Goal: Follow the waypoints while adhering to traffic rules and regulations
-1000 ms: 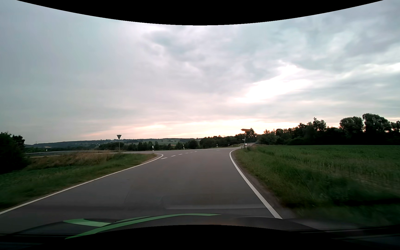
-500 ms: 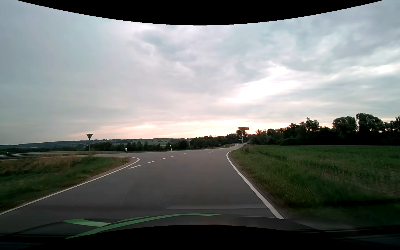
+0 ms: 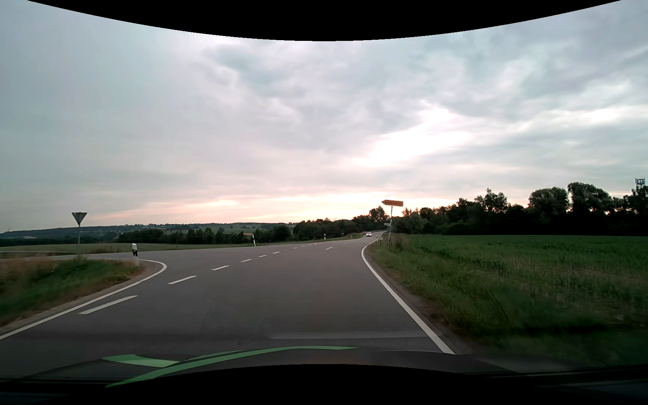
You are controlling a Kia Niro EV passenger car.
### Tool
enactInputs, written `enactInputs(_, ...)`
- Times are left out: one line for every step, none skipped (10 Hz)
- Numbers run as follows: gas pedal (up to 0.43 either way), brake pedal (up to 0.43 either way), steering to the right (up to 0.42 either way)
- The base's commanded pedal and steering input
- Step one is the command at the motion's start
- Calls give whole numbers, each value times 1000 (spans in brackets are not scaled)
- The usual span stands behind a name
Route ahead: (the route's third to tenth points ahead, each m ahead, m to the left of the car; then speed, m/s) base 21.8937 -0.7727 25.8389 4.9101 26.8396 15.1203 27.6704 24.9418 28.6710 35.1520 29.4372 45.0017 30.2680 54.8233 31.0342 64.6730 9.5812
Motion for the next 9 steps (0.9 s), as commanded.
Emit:
enactInputs(0,250,40)
enactInputs(0,250,39)
enactInputs(0,250,39)
enactInputs(0,250,38)
enactInputs(0,256,37)
enactInputs(0,262,37)
enactInputs(0,262,37)
enactInputs(0,262,36)
enactInputs(0,268,34)
